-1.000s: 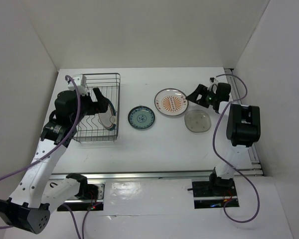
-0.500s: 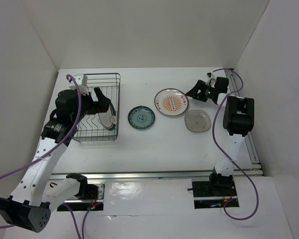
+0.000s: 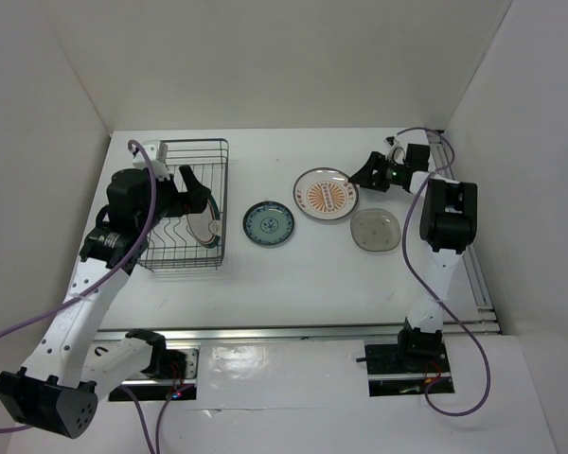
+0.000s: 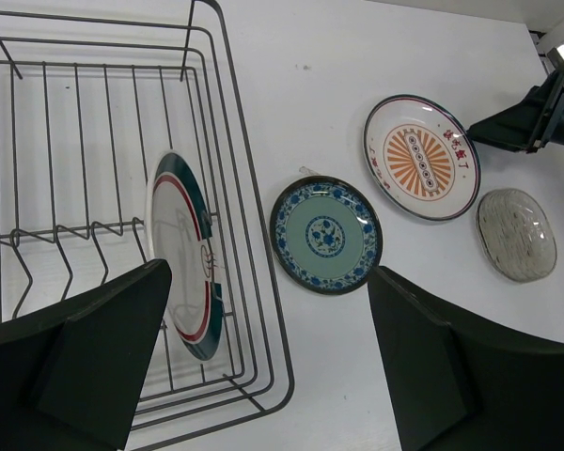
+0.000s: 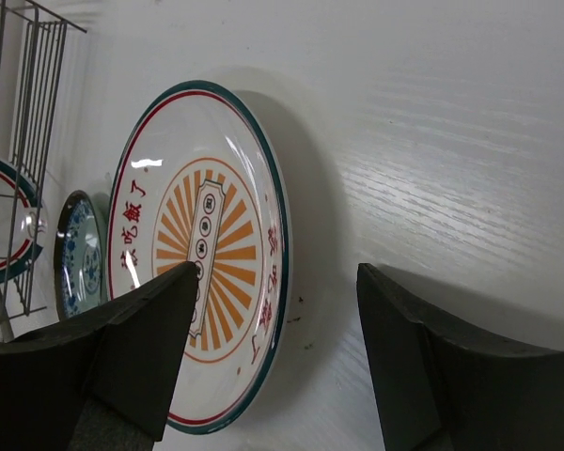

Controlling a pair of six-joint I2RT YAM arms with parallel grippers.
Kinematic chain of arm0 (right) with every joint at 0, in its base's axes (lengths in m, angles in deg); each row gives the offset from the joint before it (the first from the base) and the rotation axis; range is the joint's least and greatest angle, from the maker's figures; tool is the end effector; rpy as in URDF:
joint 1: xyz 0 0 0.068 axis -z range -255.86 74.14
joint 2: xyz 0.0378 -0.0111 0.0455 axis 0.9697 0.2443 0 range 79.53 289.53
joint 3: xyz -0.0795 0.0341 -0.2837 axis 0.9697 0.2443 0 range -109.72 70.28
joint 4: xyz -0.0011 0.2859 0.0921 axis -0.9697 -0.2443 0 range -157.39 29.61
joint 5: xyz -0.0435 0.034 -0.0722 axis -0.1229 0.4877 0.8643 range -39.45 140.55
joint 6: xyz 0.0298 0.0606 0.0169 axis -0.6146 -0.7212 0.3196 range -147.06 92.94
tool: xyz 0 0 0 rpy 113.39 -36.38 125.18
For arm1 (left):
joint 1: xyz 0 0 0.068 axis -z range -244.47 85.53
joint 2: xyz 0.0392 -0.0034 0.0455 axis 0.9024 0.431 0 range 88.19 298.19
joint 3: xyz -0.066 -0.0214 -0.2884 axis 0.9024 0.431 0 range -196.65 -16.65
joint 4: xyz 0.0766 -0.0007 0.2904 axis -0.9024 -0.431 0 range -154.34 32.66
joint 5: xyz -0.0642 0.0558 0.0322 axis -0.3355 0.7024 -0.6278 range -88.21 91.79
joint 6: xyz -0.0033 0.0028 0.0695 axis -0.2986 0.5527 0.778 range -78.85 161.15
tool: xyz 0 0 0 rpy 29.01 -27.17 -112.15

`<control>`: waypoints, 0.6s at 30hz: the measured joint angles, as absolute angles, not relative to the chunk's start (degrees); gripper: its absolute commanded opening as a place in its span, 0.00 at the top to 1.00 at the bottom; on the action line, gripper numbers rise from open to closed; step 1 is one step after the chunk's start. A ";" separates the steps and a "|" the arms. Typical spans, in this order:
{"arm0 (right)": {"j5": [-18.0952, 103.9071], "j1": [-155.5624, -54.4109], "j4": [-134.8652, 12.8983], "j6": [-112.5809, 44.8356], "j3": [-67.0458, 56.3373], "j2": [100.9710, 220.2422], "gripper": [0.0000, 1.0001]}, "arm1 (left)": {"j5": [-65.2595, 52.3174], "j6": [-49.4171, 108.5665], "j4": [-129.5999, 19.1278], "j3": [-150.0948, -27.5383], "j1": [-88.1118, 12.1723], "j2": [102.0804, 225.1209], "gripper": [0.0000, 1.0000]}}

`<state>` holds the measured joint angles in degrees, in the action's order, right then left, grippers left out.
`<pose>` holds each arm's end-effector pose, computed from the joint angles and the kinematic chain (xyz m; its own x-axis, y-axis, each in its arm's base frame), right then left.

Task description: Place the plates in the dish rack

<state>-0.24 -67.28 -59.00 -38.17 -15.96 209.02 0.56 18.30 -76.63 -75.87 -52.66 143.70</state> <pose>0.5354 -0.0363 0.1104 -0.7394 0.2348 -0.6310 -0.3400 0.6787 0.6510 0.2582 -0.0552 0.3947 -0.3295 -0.3278 -0.8854 0.1051 0.9192 -0.3795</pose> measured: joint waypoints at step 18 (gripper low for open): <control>-1.51 -68.96 -60.36 -36.62 -18.05 210.74 0.33 | -0.08 18.30 -76.56 -75.87 -52.66 144.40 0.00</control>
